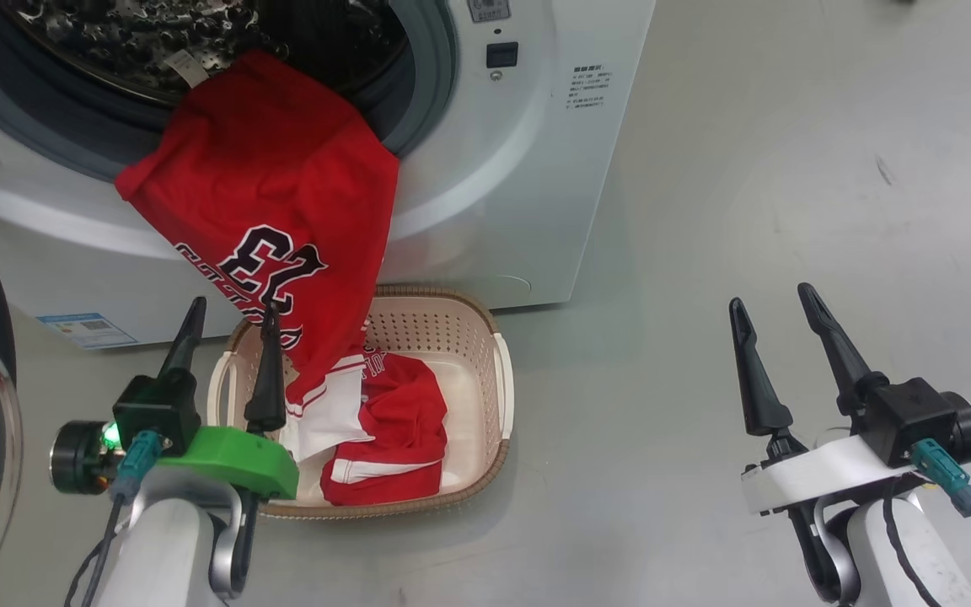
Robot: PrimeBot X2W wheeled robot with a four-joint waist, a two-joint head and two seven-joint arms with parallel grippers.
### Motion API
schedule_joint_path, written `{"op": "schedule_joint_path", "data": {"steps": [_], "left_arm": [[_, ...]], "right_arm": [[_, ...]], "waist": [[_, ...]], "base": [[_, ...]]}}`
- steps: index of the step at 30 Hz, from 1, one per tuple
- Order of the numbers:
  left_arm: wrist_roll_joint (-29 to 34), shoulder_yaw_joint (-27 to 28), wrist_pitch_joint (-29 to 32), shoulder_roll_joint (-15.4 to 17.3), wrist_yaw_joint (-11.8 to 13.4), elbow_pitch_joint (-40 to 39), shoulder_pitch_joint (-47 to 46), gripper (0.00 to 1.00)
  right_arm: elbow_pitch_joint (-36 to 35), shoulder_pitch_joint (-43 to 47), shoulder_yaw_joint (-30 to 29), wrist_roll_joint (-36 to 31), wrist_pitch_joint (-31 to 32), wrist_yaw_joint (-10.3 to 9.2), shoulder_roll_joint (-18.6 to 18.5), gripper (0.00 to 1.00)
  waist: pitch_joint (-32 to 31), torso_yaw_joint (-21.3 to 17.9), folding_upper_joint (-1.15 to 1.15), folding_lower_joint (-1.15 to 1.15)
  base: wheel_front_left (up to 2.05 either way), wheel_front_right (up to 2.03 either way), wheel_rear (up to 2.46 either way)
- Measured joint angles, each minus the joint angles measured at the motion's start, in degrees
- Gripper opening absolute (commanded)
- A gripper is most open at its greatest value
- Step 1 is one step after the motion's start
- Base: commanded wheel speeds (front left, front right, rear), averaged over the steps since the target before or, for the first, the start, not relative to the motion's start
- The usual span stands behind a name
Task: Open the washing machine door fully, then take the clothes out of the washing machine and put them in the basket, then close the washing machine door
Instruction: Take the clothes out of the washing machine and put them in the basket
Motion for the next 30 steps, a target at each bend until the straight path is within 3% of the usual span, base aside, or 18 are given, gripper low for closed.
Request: {"op": "schedule_joint_path", "data": {"steps": [14, 30], "left_arm": [[0.23, -0.22, -0.01, 0.09, 1.00, -5.20, 8.91, 1.00], [0.25, -1.10, 0.00, 0.21, 1.74, -9.57, 12.61, 1.00]], "right_arm": [[0.75, 4.35, 0.35, -0.32, 0.00, -0.59, 0.21, 1.00], [0.01, 5.17, 0.54, -0.31, 0.00, -0.60, 0.35, 1.00]], "waist": [[-4.89, 0.36, 0.00, 0.00], [-5.50, 0.10, 0.00, 0.00]], "base": [[0.00, 0.00, 0.00], [0.00, 0.00, 0.00]]}}
